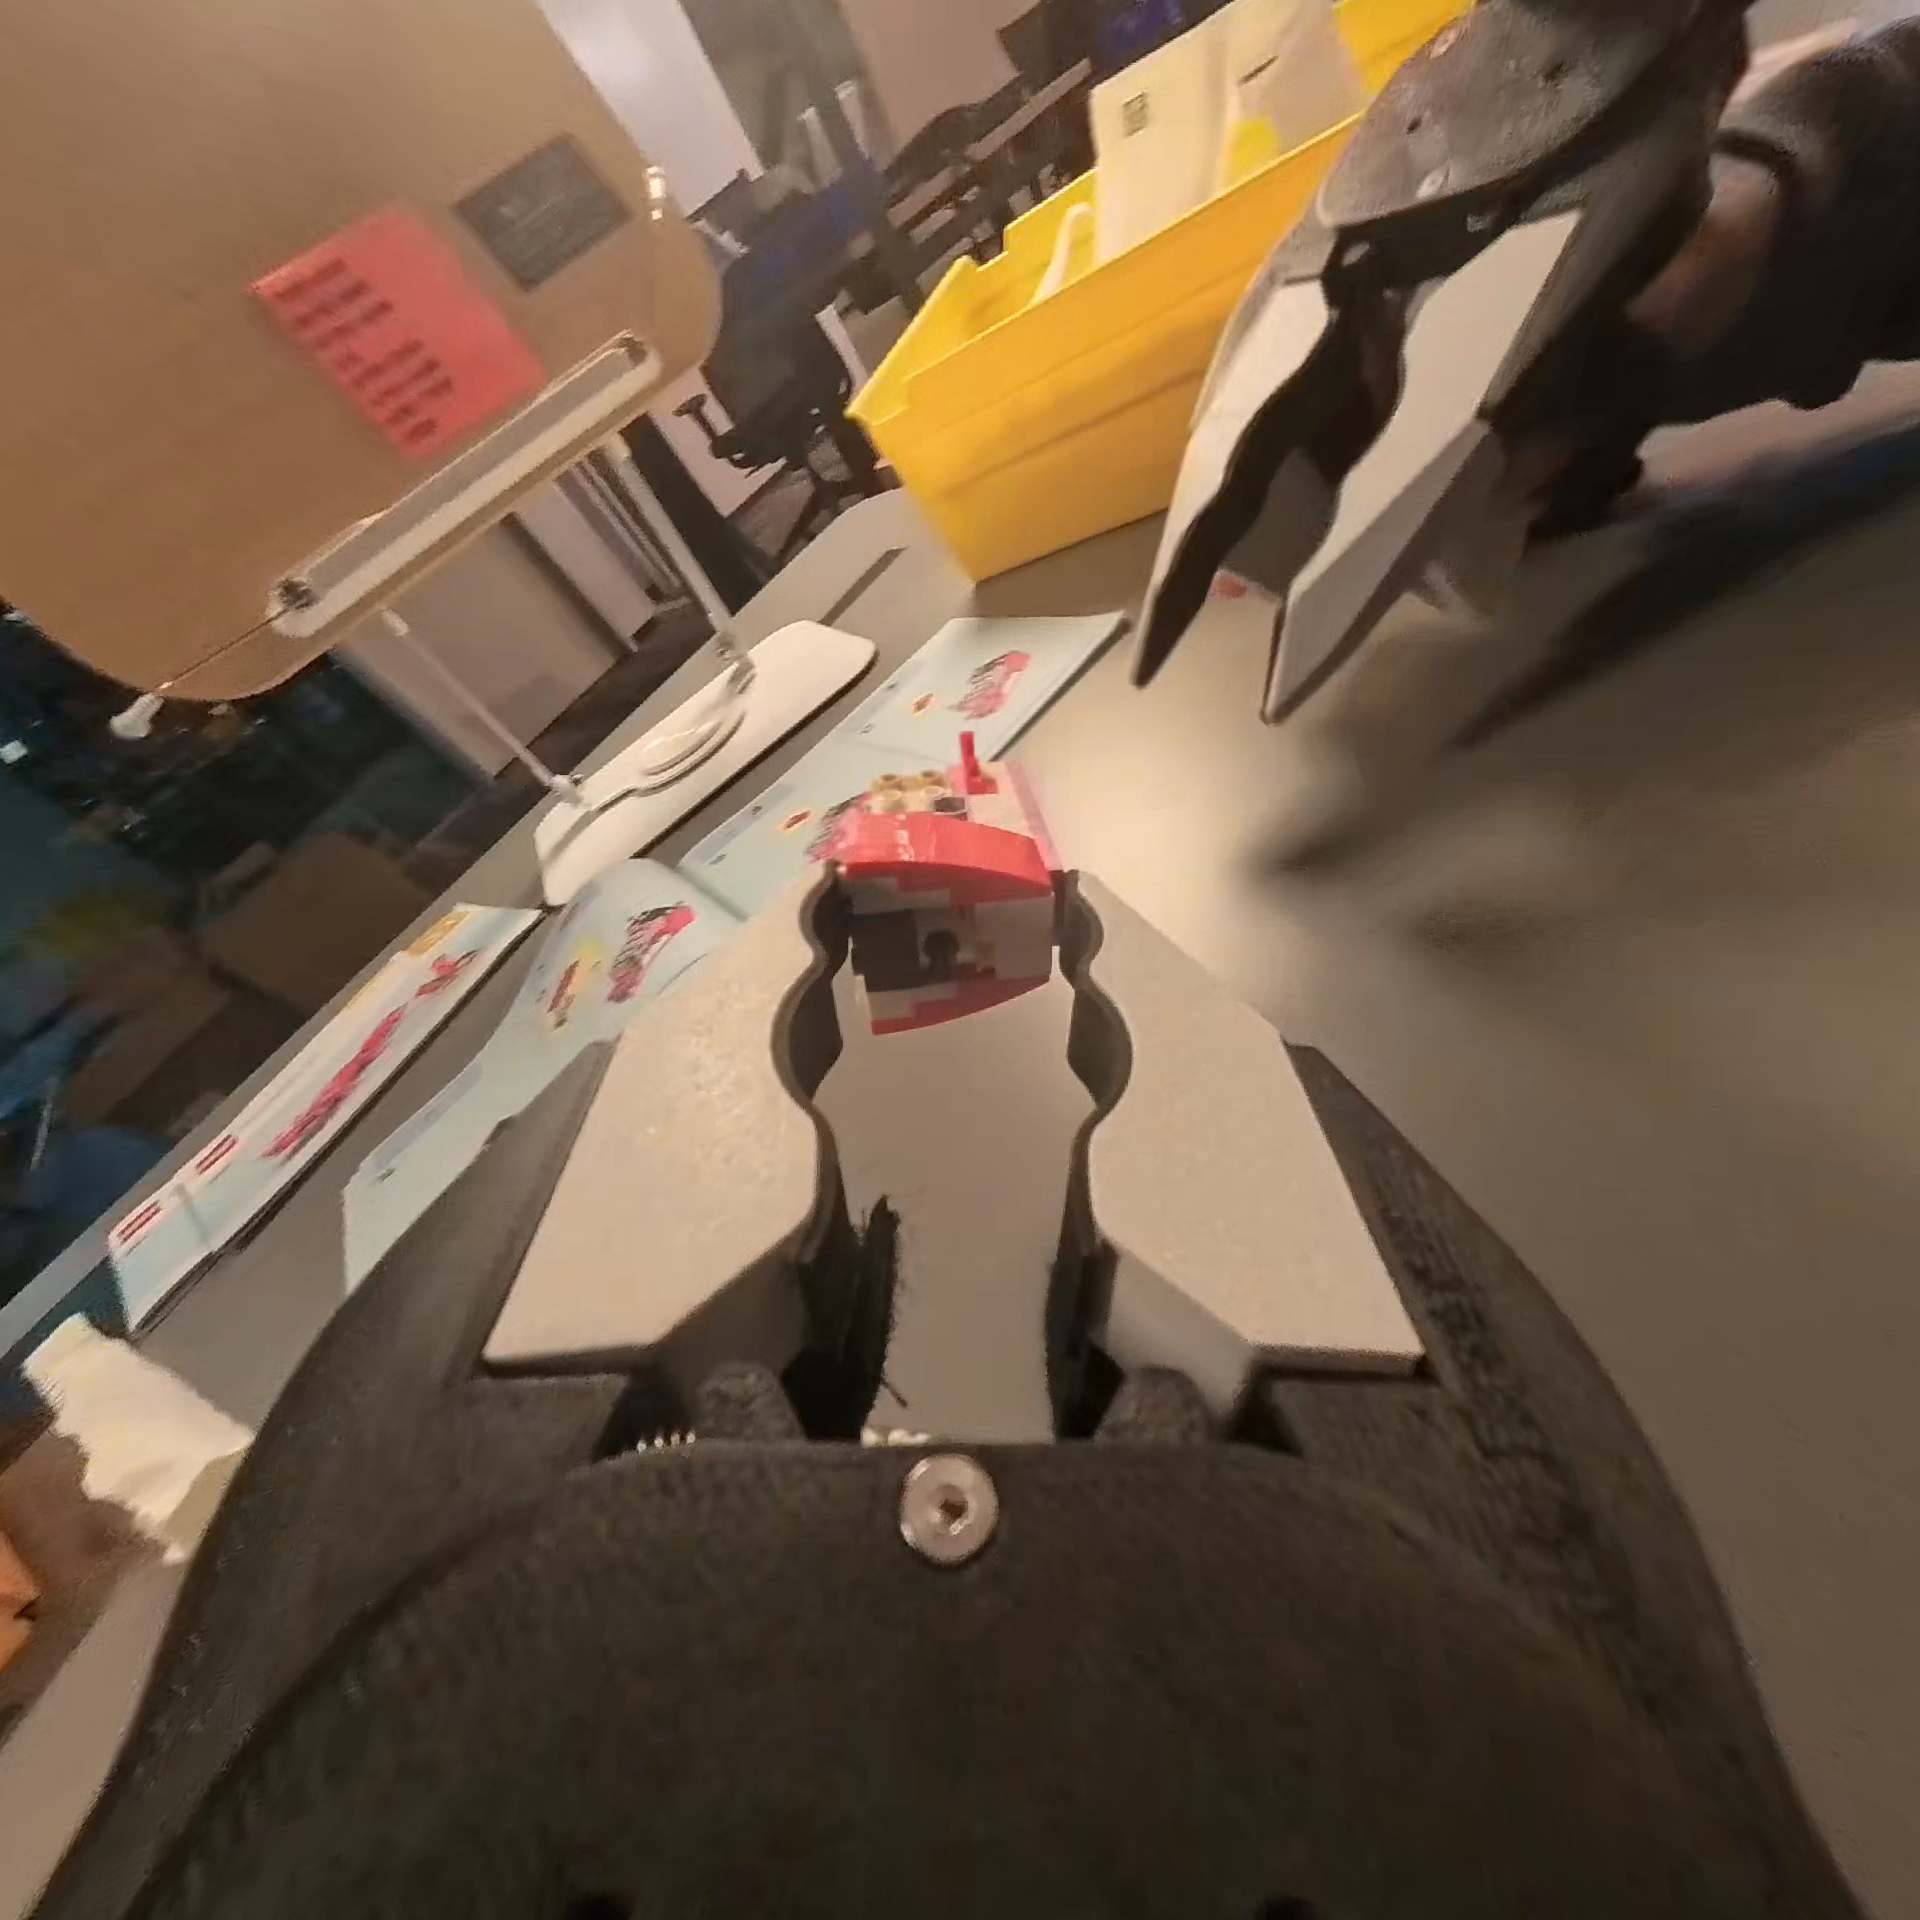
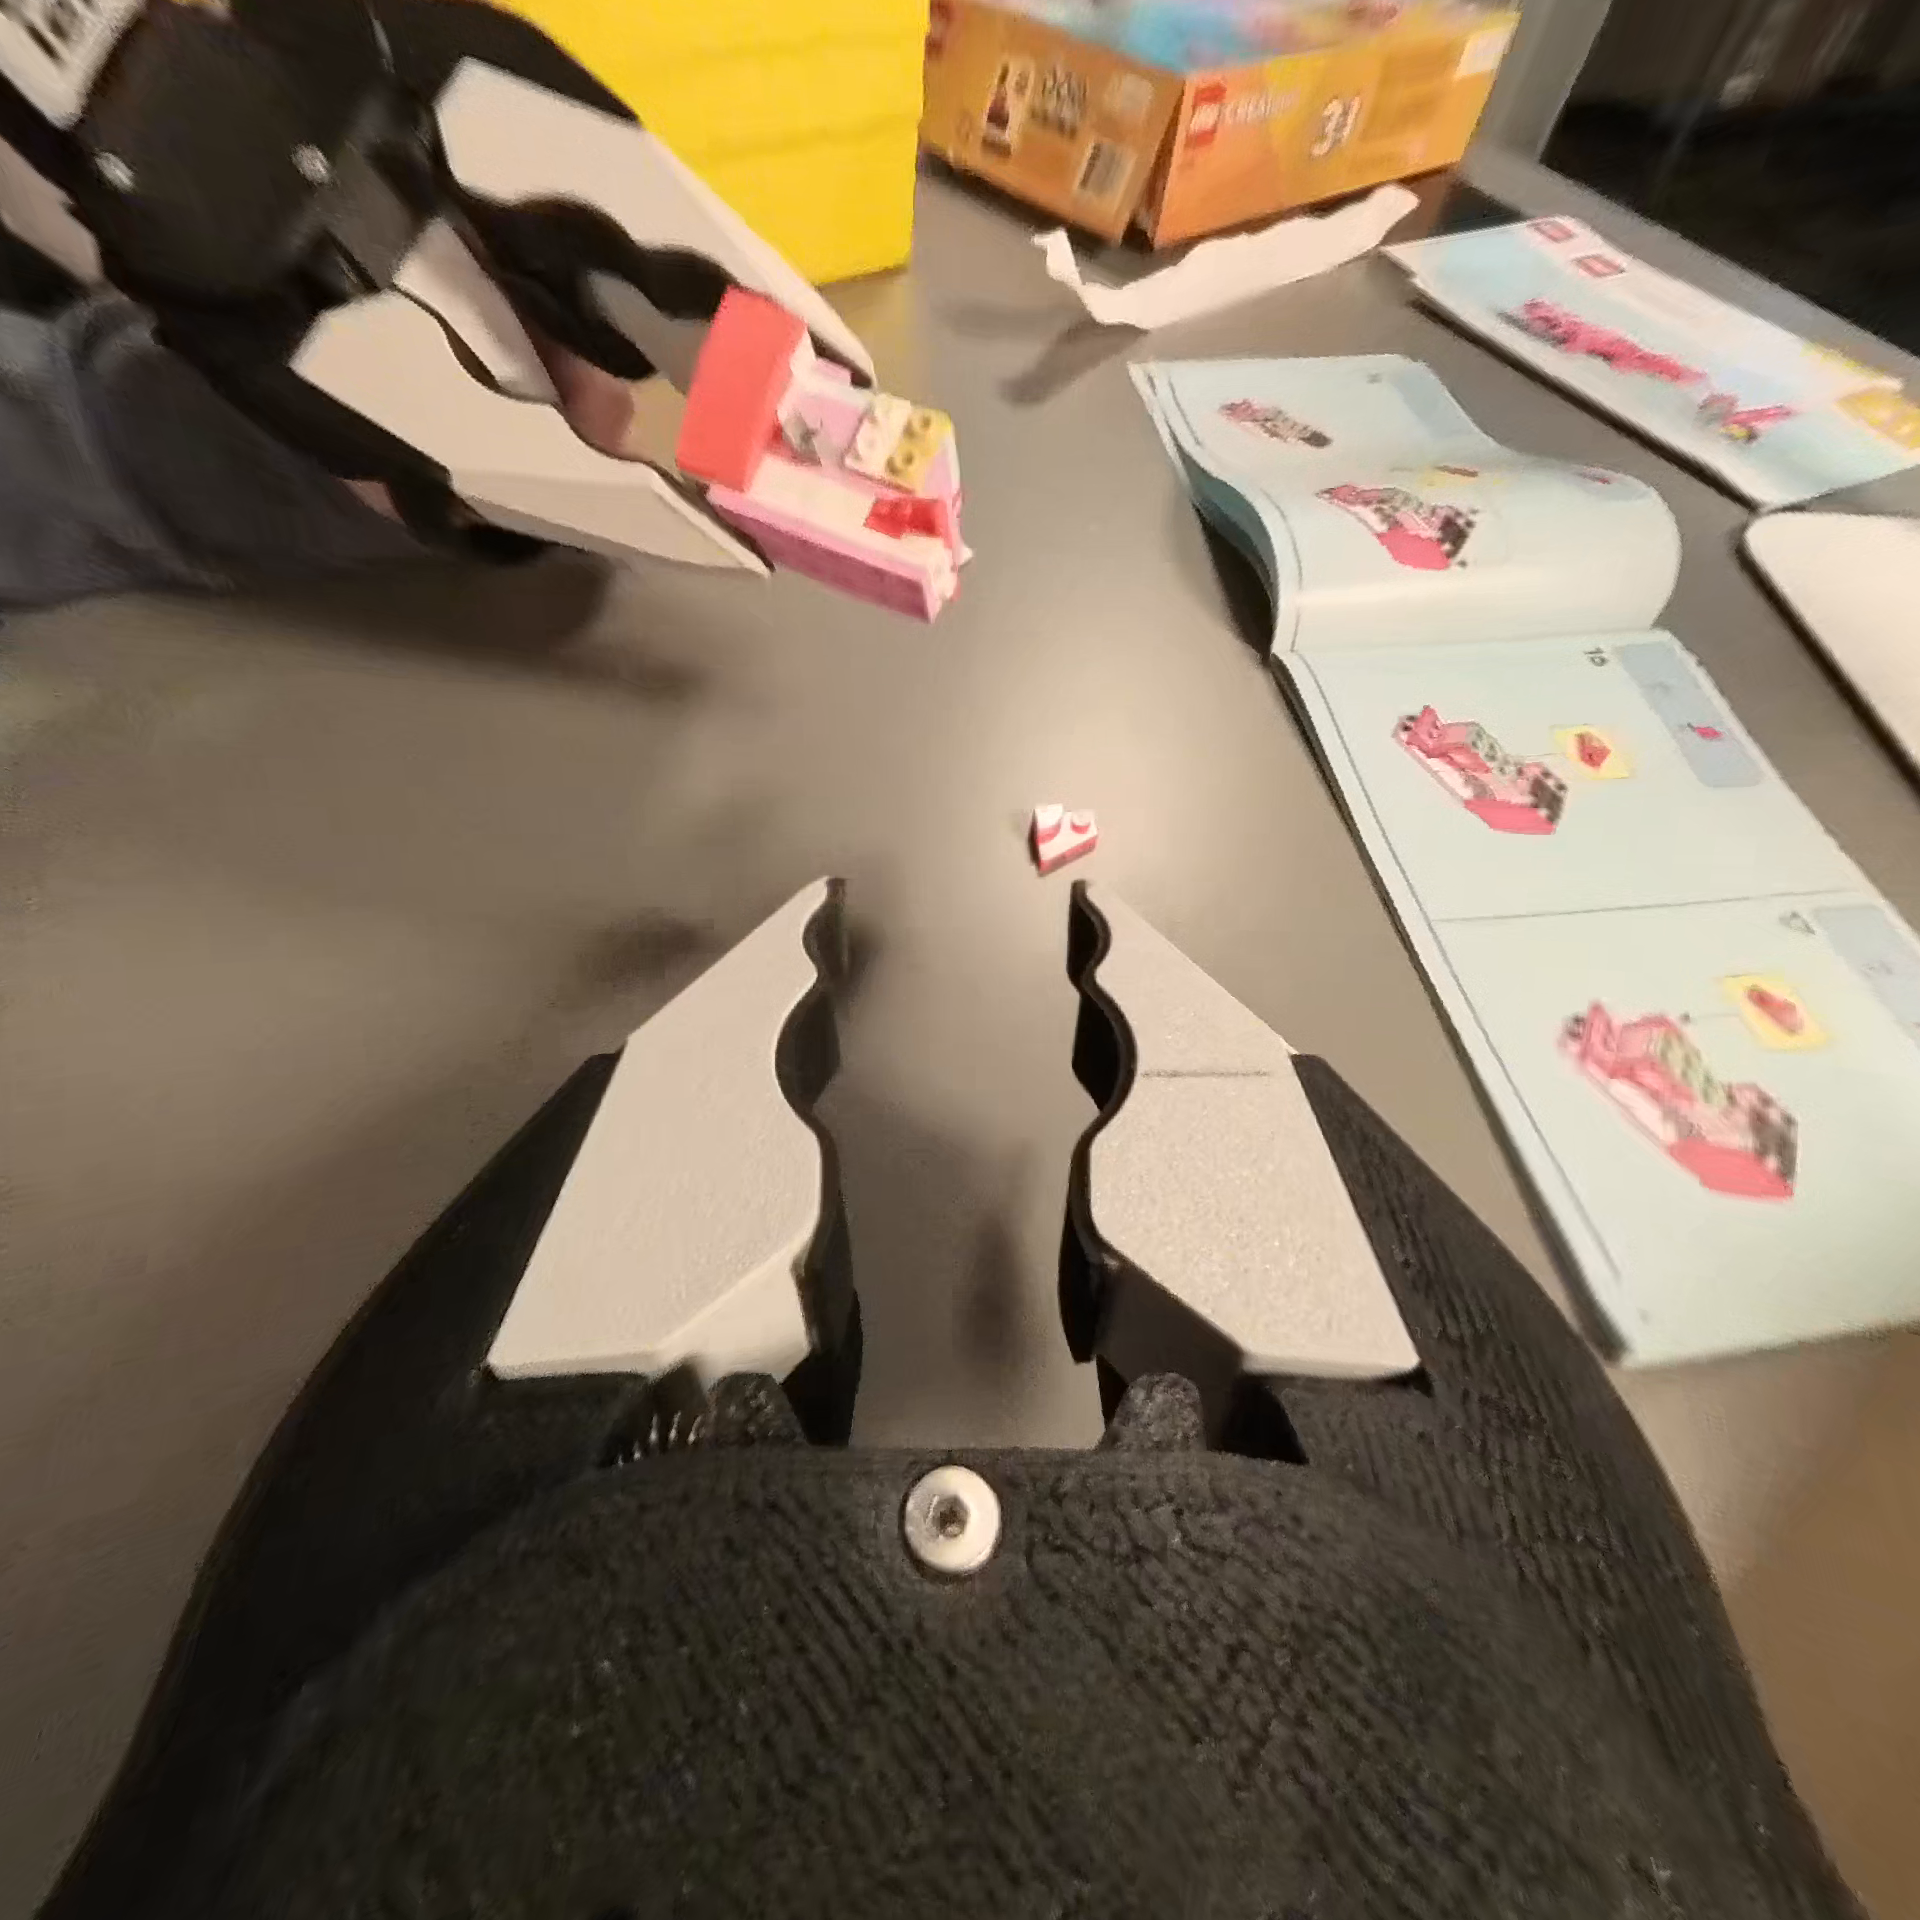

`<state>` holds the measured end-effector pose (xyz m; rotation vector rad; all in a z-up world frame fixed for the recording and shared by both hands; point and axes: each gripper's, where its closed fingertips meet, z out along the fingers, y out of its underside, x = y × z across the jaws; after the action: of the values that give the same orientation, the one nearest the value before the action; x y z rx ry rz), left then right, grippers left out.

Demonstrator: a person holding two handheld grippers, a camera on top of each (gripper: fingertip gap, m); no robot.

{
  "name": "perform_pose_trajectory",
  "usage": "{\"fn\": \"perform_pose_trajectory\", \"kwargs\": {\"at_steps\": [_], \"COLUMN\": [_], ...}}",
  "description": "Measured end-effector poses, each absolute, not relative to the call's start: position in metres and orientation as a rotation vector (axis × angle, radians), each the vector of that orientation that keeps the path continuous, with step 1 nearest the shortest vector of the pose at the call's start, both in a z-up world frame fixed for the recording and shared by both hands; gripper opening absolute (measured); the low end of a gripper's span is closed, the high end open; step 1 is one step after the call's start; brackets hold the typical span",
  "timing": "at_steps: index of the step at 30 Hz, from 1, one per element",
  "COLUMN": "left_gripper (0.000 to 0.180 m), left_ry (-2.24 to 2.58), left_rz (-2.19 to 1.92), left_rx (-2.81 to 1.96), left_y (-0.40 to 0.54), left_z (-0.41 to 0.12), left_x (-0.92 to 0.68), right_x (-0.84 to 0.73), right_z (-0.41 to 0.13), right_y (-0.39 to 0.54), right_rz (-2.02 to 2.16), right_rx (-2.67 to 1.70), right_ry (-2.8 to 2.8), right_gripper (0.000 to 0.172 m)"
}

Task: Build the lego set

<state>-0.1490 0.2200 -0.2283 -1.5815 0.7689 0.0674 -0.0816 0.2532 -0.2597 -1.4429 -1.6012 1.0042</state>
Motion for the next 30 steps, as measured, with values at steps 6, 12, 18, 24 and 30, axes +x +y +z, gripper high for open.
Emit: {"fn": "perform_pose_trajectory", "kwargs": {"at_steps": [6,12,18,24,30], "left_gripper": [0.040,0.040,0.040,0.040,0.040], "left_ry": [0.730,0.707,0.717,0.701,0.594], "left_rz": [0.085,0.084,0.072,0.046,0.092], "left_rx": [-1.601,-1.613,-1.609,-1.602,-1.615], "left_y": [0.224,0.226,0.226,0.225,0.219], "left_z": [-0.229,-0.229,-0.229,-0.226,-0.221], "left_x": [-0.160,-0.163,-0.159,-0.158,-0.159], "right_x": [-0.113,-0.120,-0.126,-0.131,-0.128], "right_z": [-0.281,-0.287,-0.290,-0.296,-0.297], "right_y": [0.269,0.273,0.274,0.277,0.277], "right_rz": [0.872,0.955,0.995,0.926,0.867], "right_rx": [-1.436,-1.495,-1.514,-1.511,-1.519], "right_ry": [-1.769,-1.821,-1.858,-1.897,-1.862], "right_gripper": [0.040,0.037,0.031,0.015,0.014]}}
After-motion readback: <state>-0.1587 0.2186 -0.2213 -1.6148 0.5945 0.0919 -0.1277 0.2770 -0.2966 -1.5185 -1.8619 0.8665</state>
